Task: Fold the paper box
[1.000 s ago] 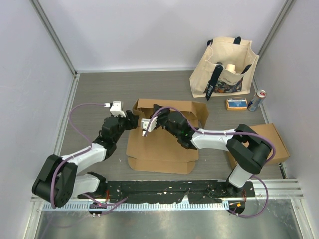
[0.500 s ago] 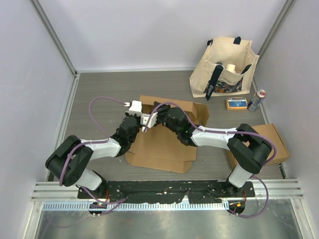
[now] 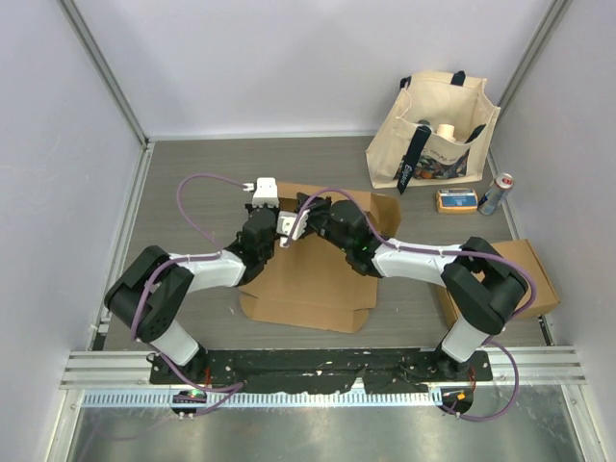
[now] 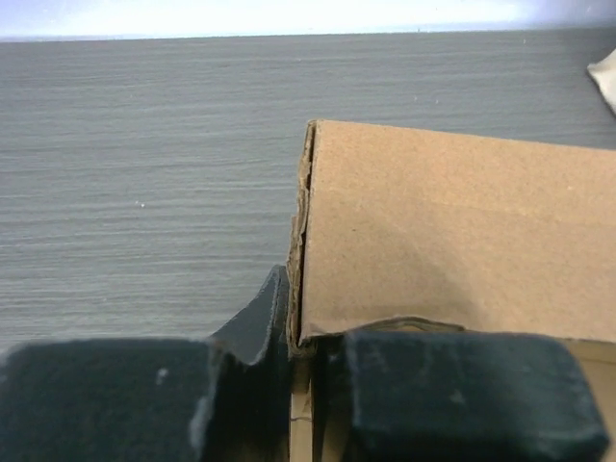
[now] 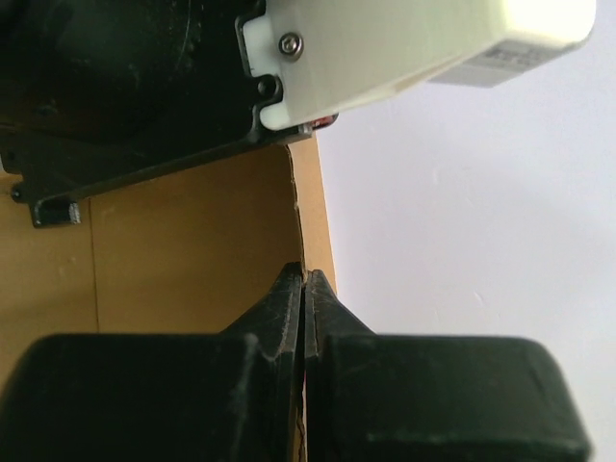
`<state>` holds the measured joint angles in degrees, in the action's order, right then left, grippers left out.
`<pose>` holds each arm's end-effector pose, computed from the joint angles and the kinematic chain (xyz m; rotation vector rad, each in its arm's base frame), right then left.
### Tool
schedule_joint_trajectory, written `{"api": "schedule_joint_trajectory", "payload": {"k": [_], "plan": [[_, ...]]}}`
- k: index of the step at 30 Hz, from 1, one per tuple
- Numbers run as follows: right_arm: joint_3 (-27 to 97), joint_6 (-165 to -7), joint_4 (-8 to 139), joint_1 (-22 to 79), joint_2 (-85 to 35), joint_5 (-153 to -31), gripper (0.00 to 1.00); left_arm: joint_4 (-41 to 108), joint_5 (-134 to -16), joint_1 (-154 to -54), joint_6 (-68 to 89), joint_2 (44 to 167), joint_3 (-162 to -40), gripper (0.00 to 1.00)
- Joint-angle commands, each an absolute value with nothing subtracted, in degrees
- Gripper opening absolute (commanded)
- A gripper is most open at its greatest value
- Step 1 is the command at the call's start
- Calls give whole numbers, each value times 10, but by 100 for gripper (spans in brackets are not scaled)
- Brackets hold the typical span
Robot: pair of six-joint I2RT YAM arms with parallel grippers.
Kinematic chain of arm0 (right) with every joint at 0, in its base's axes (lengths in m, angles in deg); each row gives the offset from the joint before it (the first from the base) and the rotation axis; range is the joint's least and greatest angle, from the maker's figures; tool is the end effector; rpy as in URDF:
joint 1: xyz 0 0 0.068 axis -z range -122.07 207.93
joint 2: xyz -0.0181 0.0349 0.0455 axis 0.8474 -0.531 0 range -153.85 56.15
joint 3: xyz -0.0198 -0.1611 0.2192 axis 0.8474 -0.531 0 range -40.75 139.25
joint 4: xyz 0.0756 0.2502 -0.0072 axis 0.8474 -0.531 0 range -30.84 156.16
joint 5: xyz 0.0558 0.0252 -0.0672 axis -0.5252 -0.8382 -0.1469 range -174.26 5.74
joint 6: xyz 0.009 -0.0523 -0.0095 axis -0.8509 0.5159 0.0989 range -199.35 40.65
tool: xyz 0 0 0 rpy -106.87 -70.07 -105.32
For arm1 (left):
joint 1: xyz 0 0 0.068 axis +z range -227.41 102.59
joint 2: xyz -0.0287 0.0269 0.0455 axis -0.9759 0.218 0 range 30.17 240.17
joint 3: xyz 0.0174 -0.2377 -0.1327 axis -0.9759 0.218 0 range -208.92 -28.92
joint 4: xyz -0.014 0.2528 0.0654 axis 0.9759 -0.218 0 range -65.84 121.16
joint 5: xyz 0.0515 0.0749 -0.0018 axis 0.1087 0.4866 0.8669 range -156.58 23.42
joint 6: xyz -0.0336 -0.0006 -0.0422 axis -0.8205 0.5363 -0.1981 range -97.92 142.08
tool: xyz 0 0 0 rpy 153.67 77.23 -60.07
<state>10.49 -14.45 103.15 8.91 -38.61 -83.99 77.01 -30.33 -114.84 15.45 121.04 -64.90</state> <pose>0.2426 0.2790 0.2389 -1.4141 0.9239 -0.2122 0.2632 -0.1751 0.1954 -0.0064 1.6978 -0.0273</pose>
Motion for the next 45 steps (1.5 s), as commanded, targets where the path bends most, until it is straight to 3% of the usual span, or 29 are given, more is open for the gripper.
{"api": "schedule_joint_trajectory", "payload": {"k": [1, 6, 10, 12, 13, 17, 21, 24, 25, 27, 30, 31, 33, 38, 39, 42, 45], "plan": [[101, -226, 993, 68, -373, -906, 1, 661, -118, -1154, 96, 1241, -725, 0], [102, -254, 999, 68, -376, -919, 1, 719, -134, -1157, 103, 1278, -718, 0], [104, -257, 1002, 68, -377, -906, 1, 724, -225, -1157, 90, 1268, -705, 3], [106, -250, 996, 69, -379, -897, 1, 709, -272, -1152, 58, 1232, -683, 19], [106, -251, 996, 70, -380, -888, 1, 711, -281, -1151, 50, 1216, -670, 36], [105, -251, 982, 76, -376, -887, 1, 747, -324, -1131, 27, 1153, -593, 47], [107, -253, 978, 78, -374, -888, 1, 745, -346, -1105, 27, 1145, -591, 43], [111, -257, 962, 78, -373, -893, 1, 751, -344, -1104, 41, 1160, -606, 28], [116, -261, 951, 77, -373, -894, 1, 751, -340, -1104, 46, 1172, -616, 16], [124, -296, 938, 77, -370, -892, 3, 737, -319, -1104, 44, 1180, -626, 9], [151, -396, 889, 75, -350, -859, 15, 733, -289, -1105, 38, 1182, -626, 2], [168, -435, 861, 74, -343, -845, 36, 736, -285, -1105, 40, 1183, -619, 0], [187, -520, 812, 73, -318, -767, 57, 753, -284, -1105, 52, 1190, -615, 0], [273, -718, 556, 75, -246, -636, 70, 761, -287, -1105, 58, 1185, -603, 0], [278, -736, 522, 75, -216, -632, 76, 761, -288, -1106, 61, 1182, -601, 0], [296, -841, 425, 105, -175, -666, 88, 762, -297, -1106, 65, 1170, -592, 0], [316, -960, 381, 223, -168, -807, 88, 763, -298, -1106, 67, 1168, -589, 0]]}}
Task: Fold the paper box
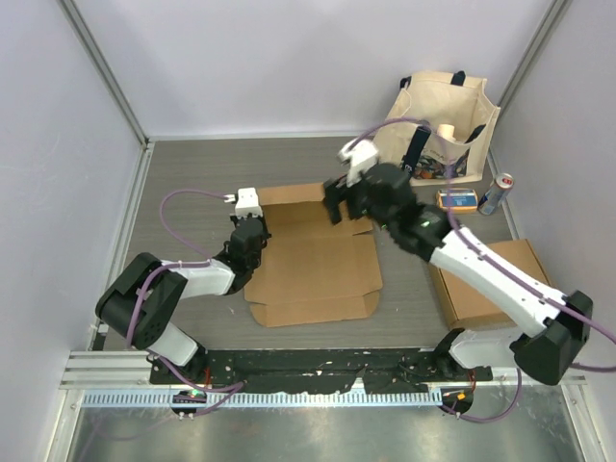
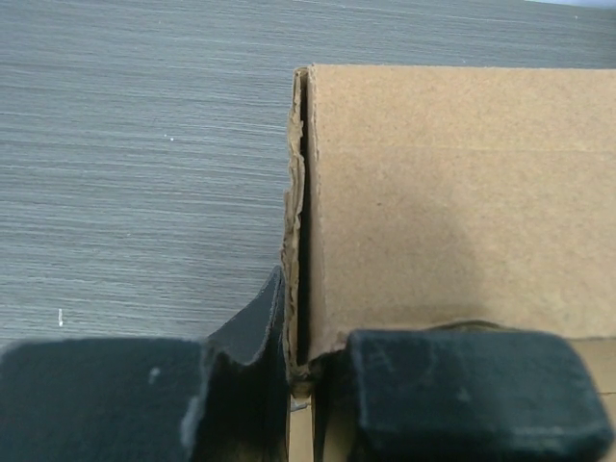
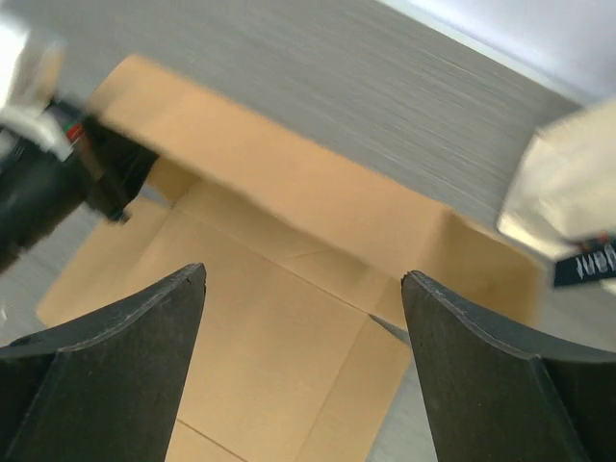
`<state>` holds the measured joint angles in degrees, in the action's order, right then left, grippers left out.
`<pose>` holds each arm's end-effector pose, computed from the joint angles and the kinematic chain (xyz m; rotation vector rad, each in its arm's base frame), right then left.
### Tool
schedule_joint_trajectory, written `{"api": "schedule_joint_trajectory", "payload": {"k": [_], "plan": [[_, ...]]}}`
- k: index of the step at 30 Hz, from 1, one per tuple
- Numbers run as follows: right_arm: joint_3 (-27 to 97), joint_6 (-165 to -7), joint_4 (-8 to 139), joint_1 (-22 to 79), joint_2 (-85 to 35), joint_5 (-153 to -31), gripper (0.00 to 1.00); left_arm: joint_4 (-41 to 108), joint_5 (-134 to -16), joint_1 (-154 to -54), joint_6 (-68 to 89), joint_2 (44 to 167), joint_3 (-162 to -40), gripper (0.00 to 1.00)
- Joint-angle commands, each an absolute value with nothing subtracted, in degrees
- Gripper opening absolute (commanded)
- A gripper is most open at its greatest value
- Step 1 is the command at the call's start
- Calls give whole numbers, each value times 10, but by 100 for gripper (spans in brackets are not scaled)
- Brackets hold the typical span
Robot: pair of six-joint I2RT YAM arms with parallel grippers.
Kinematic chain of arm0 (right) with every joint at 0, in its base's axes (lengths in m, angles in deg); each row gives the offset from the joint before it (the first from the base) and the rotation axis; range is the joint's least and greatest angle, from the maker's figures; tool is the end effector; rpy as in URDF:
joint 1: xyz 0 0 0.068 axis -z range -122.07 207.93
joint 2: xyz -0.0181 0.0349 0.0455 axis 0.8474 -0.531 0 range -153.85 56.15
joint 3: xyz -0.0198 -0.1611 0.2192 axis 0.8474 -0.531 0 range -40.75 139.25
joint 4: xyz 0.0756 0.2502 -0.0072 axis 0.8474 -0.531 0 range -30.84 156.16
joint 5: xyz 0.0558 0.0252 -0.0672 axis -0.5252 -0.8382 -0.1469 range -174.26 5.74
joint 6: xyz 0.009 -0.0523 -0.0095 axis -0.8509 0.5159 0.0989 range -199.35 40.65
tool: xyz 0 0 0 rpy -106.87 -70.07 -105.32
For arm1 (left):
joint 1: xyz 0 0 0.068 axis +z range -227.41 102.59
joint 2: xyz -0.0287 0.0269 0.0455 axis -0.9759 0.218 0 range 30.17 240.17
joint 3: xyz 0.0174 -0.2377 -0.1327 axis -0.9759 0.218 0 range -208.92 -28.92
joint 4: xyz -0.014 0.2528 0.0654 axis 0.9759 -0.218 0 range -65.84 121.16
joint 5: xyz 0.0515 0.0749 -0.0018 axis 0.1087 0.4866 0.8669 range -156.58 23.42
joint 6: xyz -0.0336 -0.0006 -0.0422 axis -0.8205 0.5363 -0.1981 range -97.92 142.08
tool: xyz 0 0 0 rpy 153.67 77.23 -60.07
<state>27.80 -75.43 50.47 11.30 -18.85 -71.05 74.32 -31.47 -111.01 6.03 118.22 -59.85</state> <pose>0.2136 0.2143 0.3597 -0.6952 1.8281 0.2674 0.2566 -0.1460 0.1792 -0.1580 1.7628 -0.0707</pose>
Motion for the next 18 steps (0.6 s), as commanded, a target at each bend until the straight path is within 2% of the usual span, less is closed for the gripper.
{"api": "schedule_joint_trajectory", "payload": {"k": [1, 2, 9, 13, 17, 18], "plan": [[325, -980, 378, 249, -176, -853, 87, 763, -298, -1106, 65, 1167, -589, 0], [322, -1007, 387, 280, -180, -899, 85, 762, -298, -1106, 64, 1167, -587, 0], [276, -1077, 499, 374, -213, -994, 81, 751, -300, -1106, 55, 1156, -582, 0], [246, -1111, 578, 385, -245, -1038, 76, 746, -300, -1106, 49, 1155, -582, 0], [220, -1189, 658, 384, -276, -1112, 60, 741, -305, -1106, 40, 1149, -581, 0], [207, -1202, 712, 384, -276, -1123, 51, 741, -307, -1106, 35, 1148, -581, 0]]}}
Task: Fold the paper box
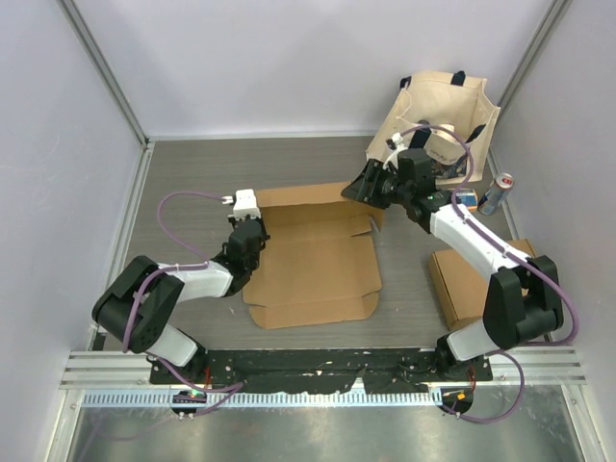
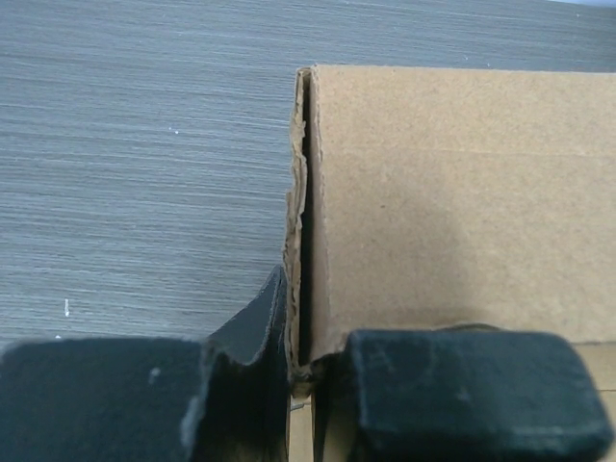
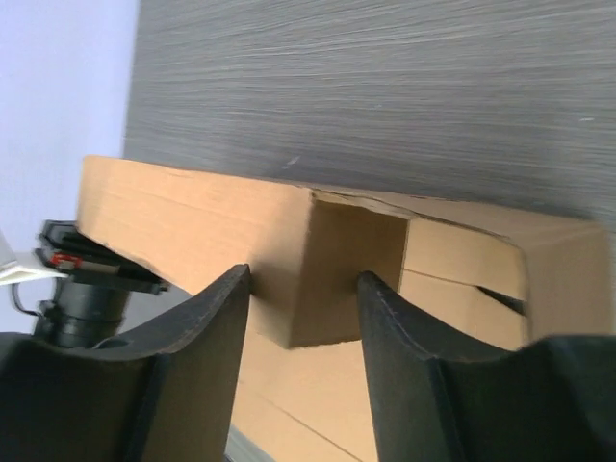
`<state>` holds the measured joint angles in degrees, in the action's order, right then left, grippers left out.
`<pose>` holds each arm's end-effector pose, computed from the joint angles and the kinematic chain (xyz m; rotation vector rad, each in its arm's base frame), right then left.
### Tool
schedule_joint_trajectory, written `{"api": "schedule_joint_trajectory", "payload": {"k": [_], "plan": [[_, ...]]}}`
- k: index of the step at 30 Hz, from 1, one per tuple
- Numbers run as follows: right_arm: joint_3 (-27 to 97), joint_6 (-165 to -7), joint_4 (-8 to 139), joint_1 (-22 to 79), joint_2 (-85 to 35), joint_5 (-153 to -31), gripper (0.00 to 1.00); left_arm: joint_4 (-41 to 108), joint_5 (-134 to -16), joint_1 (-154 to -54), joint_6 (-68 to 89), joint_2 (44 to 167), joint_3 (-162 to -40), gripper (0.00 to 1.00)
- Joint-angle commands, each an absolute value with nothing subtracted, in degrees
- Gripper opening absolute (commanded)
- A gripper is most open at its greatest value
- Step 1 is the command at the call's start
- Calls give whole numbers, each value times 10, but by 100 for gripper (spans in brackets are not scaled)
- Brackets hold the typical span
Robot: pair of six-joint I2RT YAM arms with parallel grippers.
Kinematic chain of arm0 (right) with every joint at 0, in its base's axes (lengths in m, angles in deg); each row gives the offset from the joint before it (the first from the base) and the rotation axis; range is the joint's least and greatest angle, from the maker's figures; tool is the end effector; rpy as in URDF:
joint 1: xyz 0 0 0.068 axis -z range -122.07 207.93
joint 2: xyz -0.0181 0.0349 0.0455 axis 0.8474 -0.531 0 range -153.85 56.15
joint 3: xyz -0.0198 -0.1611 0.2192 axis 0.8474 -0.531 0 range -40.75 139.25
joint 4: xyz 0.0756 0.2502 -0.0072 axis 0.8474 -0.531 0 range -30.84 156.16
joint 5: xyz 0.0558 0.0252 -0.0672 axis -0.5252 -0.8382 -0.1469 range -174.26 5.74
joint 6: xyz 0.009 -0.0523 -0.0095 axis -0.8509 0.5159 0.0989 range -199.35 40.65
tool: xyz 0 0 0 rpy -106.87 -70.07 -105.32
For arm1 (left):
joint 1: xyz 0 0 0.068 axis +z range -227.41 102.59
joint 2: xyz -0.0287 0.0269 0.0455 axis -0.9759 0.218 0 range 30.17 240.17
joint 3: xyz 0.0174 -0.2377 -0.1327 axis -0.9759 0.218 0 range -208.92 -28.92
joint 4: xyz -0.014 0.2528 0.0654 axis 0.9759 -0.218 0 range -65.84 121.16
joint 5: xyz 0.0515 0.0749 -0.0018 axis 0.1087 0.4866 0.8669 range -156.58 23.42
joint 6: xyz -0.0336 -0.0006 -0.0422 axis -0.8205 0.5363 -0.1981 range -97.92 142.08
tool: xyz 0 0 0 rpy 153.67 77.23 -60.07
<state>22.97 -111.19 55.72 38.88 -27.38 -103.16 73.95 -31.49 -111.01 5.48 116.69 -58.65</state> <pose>0.3120 0.1199 0.2950 0.0356 2.1911 0.8663 0.2515 -0.1427 0.1799 -0.1660 1.7628 -0.0776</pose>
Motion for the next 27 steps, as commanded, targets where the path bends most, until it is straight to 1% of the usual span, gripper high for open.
{"api": "schedule_joint_trajectory", "payload": {"k": [1, 4, 6, 9, 10, 11, 12, 13, 14, 15, 16, 17, 18, 19, 20, 21, 22, 23, 24, 25, 26, 27], "plan": [[202, -1224, 726, 384, -274, -1130, 46, 740, -311, -1106, 34, 1146, -581, 0], [181, -1257, 787, 386, -268, -1150, 30, 734, -313, -1106, 19, 1143, -579, 0], [163, -1287, 822, 389, -268, -1163, 26, 733, -316, -1106, 13, 1142, -580, 0], [144, -1294, 830, 401, -262, -1155, 27, 720, -307, -1106, 3, 1136, -580, 0], [138, -1298, 836, 408, -258, -1158, 33, 712, -304, -1106, -2, 1133, -580, 0], [135, -1272, 832, 413, -253, -1156, 58, 711, -297, -1106, -5, 1131, -579, 0], [149, -1232, 759, 413, -243, -1137, 75, 709, -295, -1106, -7, 1131, -577, 0], [157, -1196, 712, 412, -231, -1100, 81, 708, -292, -1106, -7, 1125, -576, 0], [158, -1162, 676, 410, -199, -1065, 82, 707, -291, -1106, -6, 1124, -575, 0], [146, -1104, 623, 407, -182, -993, 82, 706, -291, -1106, -5, 1121, -574, 0], [135, -1085, 611, 407, -166, -962, 82, 705, -290, -1106, -5, 1119, -573, 0], [122, -1063, 602, 403, -135, -938, 80, 704, -290, -1107, -3, 1116, -573, 0], [95, -1036, 593, 389, -125, -886, 76, 703, -292, -1106, -2, 1116, -574, 0], [83, -1030, 592, 371, -117, -861, 70, 701, -293, -1106, -1, 1113, -575, 0], [72, -1025, 598, 352, -114, -845, 60, 700, -293, -1106, -1, 1111, -576, 0], [44, -1022, 632, 303, -112, -781, 56, 699, -294, -1106, -1, 1109, -577, 0], [32, -1018, 650, 282, -114, -742, 53, 699, -295, -1106, 0, 1109, -577, 0], [23, -1012, 659, 262, -118, -710, 41, 699, -295, -1106, 0, 1109, -577, 0], [15, -1002, 694, 244, -139, -647, 33, 696, -294, -1106, 1, 1109, -579, 0], [16, -984, 702, 221, -153, -623, 25, 695, -295, -1106, 0, 1108, -580, 0], [18, -977, 708, 216, -172, -606, 12, 692, -296, -1106, 0, 1109, -580, 0], [25, -975, 716, 216, -209, -590, 8, 692, -296, -1106, 0, 1109, -580, 0]]}}
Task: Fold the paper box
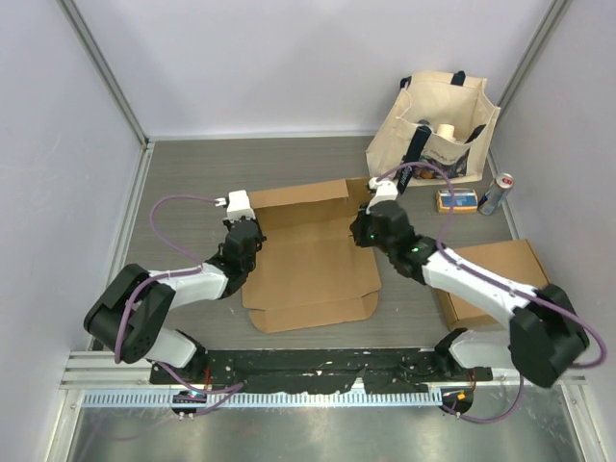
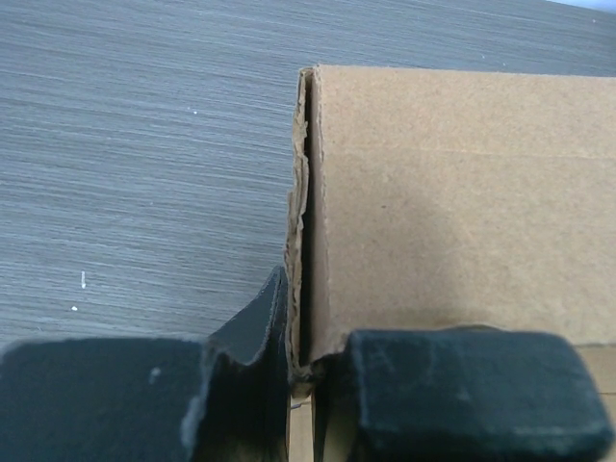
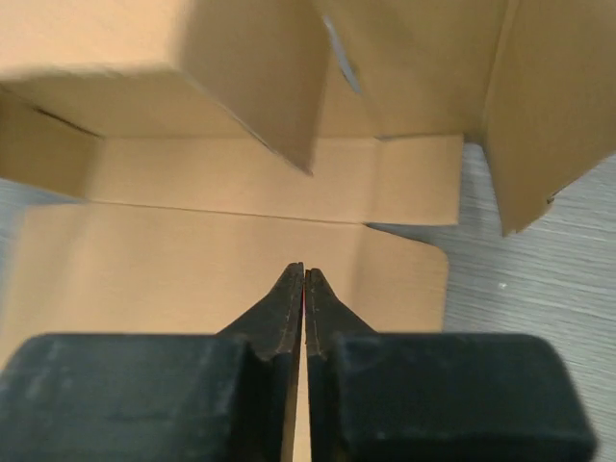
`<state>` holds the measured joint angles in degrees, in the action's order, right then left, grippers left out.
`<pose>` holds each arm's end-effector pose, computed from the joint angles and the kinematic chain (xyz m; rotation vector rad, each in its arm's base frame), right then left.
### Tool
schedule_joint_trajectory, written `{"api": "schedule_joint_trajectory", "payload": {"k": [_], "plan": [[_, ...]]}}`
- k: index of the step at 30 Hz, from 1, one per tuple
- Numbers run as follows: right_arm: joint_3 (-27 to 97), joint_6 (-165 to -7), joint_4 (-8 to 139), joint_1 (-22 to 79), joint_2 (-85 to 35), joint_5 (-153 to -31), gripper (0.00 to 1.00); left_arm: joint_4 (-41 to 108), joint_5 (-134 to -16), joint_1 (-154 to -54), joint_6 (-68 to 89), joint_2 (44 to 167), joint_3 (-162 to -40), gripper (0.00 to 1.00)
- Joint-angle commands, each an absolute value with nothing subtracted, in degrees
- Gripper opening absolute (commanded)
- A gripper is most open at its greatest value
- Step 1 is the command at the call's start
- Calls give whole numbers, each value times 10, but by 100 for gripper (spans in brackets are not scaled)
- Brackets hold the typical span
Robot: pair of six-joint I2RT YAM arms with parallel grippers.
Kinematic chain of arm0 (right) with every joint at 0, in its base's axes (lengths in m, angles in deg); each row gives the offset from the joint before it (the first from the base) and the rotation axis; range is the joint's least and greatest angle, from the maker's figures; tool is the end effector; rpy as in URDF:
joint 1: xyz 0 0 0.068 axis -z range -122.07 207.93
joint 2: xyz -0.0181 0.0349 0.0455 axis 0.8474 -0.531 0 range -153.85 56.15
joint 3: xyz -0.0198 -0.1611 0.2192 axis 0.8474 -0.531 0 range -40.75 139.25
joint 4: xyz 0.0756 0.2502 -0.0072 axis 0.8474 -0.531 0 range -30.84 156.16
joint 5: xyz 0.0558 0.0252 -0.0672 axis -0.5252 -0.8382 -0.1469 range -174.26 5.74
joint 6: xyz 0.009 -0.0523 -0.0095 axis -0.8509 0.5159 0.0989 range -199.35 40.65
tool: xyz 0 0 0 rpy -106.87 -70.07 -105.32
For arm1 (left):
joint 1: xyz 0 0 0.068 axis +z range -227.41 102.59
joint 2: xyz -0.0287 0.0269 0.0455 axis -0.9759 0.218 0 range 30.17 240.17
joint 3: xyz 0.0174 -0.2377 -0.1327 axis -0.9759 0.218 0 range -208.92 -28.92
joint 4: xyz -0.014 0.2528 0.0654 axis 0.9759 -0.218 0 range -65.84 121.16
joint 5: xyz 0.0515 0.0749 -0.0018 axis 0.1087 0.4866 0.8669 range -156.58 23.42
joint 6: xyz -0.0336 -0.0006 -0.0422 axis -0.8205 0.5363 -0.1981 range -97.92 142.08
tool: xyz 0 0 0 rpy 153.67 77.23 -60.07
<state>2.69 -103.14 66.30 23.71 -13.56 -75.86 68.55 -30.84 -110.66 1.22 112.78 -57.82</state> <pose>0.2284 0.1491 0.2584 -0.0931 2.0544 0.4890 0.2440 -0.1352 0.1844 -0.2317 1.7868 -0.0939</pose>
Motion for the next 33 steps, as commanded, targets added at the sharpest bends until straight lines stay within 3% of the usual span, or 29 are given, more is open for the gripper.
{"api": "schedule_joint_trajectory", "payload": {"k": [1, 7, 17, 25, 33], "plan": [[31, -975, 715, 216, -228, -550, 1, 692, -295, -1106, 0, 1108, -580, 0], [42, -960, 752, 218, -301, -466, 1, 690, -290, -1106, 5, 1110, -580, 0], [35, -990, 842, 251, -385, -510, 1, 689, -296, -1106, 1, 1107, -578, 0], [13, -1030, 929, 286, -415, -635, 1, 690, -298, -1106, 1, 1106, -573, 0], [13, -1046, 941, 287, -451, -642, 1, 690, -303, -1106, -2, 1107, -574, 0]]}}
